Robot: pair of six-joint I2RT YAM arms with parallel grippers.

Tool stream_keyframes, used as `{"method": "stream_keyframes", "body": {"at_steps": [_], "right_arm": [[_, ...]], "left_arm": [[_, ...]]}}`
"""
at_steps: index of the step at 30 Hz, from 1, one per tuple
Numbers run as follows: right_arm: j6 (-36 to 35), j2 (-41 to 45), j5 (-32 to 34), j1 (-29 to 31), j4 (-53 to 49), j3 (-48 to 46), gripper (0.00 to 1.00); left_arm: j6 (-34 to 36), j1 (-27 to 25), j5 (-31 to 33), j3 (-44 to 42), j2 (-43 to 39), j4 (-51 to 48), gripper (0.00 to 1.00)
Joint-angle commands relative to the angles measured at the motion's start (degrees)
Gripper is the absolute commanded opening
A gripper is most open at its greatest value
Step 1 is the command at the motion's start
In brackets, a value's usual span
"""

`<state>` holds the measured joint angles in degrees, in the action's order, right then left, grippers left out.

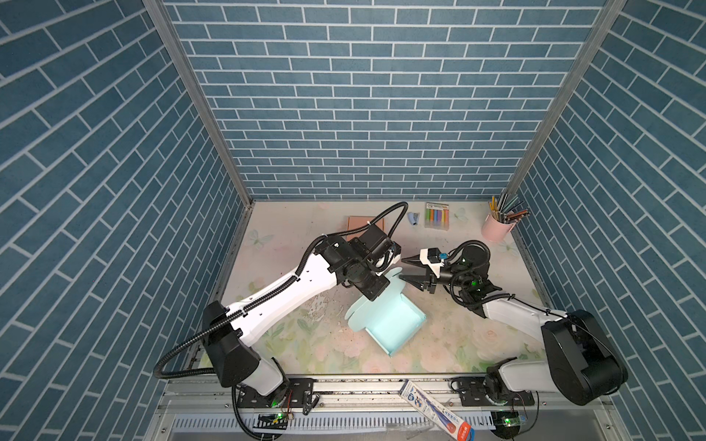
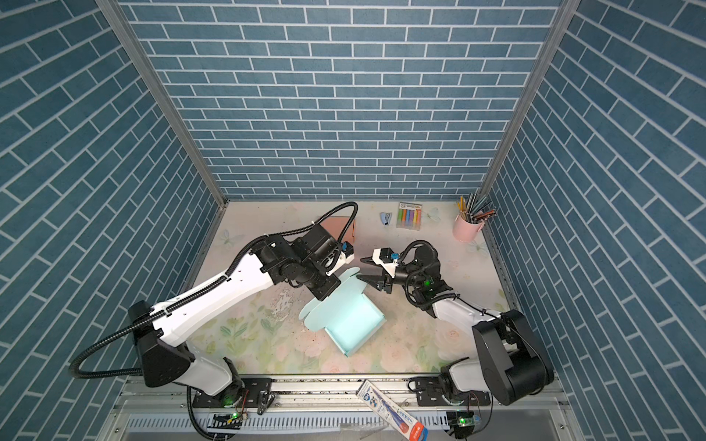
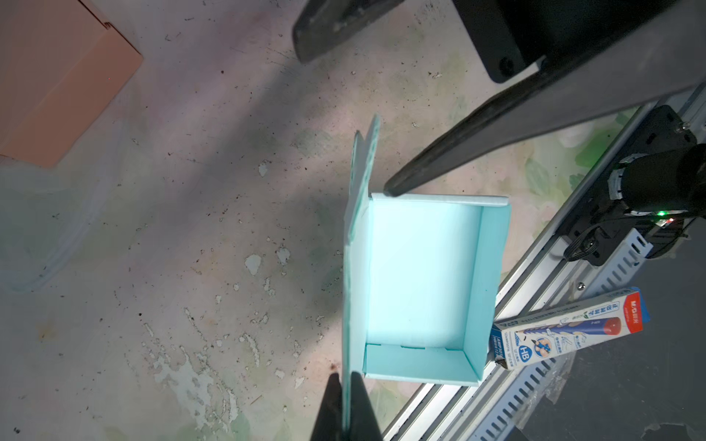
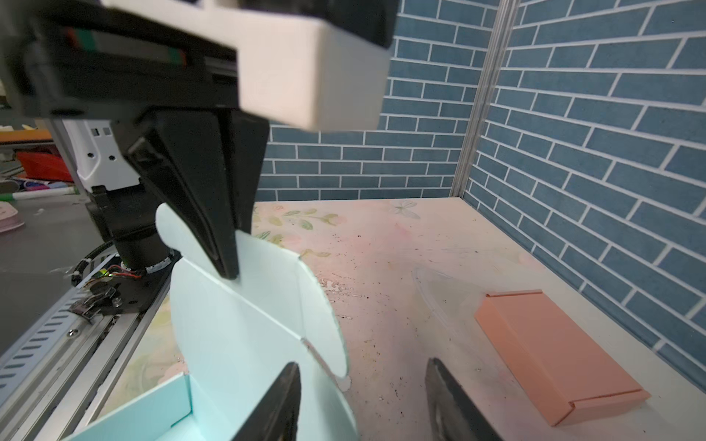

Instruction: Fold the paper box

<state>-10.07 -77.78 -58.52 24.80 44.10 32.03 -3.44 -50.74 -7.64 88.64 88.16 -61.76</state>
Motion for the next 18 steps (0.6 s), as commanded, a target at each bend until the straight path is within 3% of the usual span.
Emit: {"method": "stream_keyframes", "body": {"at_steps": [1,9,15,18], "right_arm": [[-6.7,1.0,-3.6,1.3,-2.6,-0.1,0.52],[-11.2,-3.1,-1.0,6.1,-8.2,4.7,0.51],[-12.7,-3.0,2.5,8.1,-8.7,4.5,0.38],[-13.0,-2.5,3.5,8.2,-8.8,3.4,0.36]], "left_arm": [[2.1,0.1,1.9,0.8,-0.8,-2.0,0.00],[3.6,-0.8,2.5,-0.9,-3.5,-1.9,0.00],[3.6,-0.9,3.1,-1.4,-4.3,-2.0,0.00],[3.7,-0.9,3.6,-1.3,-4.4,-2.1,0.00]]}}
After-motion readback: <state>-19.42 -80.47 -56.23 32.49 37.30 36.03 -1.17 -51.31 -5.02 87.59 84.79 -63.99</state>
